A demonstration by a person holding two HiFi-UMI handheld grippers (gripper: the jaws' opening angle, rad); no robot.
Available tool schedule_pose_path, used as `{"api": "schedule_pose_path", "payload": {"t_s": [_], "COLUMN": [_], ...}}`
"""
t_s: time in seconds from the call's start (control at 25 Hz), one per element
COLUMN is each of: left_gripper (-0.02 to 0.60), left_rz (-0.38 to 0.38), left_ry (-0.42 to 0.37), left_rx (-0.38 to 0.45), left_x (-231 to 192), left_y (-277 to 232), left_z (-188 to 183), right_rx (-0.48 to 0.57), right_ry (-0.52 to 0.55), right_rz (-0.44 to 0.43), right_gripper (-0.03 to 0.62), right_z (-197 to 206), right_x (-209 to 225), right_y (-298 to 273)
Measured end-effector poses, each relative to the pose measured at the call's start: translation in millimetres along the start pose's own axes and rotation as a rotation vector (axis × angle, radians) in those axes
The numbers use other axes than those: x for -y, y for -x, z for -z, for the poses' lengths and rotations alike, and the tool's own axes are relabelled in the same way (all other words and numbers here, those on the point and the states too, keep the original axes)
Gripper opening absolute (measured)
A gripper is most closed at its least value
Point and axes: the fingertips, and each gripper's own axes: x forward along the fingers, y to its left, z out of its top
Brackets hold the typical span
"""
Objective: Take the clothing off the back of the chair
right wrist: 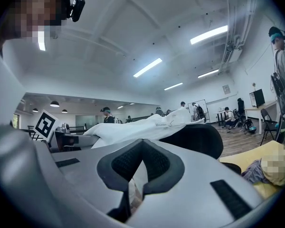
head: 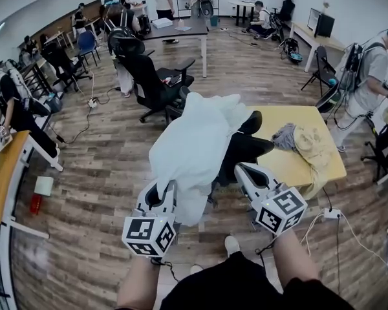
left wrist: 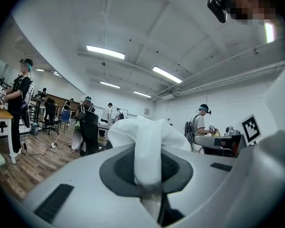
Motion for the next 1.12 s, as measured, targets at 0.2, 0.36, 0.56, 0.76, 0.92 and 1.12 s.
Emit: {"api": "schedule_pose_path", "payload": {"t_s": [0.2,0.36,0.56,0.76,0.92,1.12], "left_gripper": [0.058,0.057,0.058,0.057,0.057,0.057], "left_rz": [0.01,0.021,0.022,0.005,-0.012,-0.022], "left_ry": [0.002,-0.004,-0.006,0.003,0.012,-0.009], "left_rx": [0.014,0.012,-0.026,-0.063,-0.065,-0.041], "left_x": [-9,-13,-6,2,21,71], "left_y": [45,75,105,132,143,146], "left_z": [0,6,25,48,56,61], "right_rx": [0.003,0.007,-0.005,-0.021,-0.038,-0.065], "right_ry": [-0.005,0.001,0.009,0.006,0.009,0.03], "right_rz": [0.018,0.028,0.044,0.053,0.044,0.004], "right_gripper": [0.013,0.014,0.013,0.013,0.013,0.012], "right_z": [6,15,24,33,41,50], "right_x": [-39,-64,-82,-85,-80,-71], "right_y": [13,27,53,77,97,132]}}
